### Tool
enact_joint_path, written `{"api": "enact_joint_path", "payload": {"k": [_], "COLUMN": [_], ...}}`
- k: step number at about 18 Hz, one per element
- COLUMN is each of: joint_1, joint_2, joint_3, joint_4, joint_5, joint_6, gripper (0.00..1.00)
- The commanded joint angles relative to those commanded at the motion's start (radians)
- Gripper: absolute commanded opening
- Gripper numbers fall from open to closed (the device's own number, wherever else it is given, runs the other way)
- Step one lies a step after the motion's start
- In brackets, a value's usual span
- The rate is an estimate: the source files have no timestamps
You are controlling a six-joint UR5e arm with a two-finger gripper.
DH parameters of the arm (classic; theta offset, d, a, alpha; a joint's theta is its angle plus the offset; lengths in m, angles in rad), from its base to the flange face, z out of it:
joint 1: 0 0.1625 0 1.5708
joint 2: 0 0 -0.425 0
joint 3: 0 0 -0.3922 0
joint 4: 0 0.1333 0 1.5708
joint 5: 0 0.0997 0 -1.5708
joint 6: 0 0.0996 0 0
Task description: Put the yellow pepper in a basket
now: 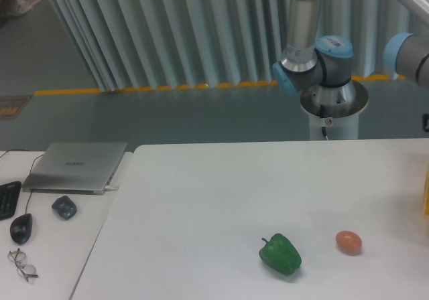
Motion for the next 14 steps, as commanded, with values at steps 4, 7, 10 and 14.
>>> {"api": "enact_joint_path", "payload": {"k": [4, 7, 10, 14], "joint_1": [-0.011, -0.012, -0.018, -0.018], "joint_2": [-0.014, -0.015, -0.017, -0.015], "joint_3": [0.0, 0.0, 0.0, 0.0], "joint_4": [0.0, 0.0, 0.002, 0.002], "joint_5": [-0.003, -0.005, -0.011, -0.029], "joint_6": [-0.003, -0.003, -0.003, -0.003], "gripper": [1.0, 1.0, 1.0, 1.0]}}
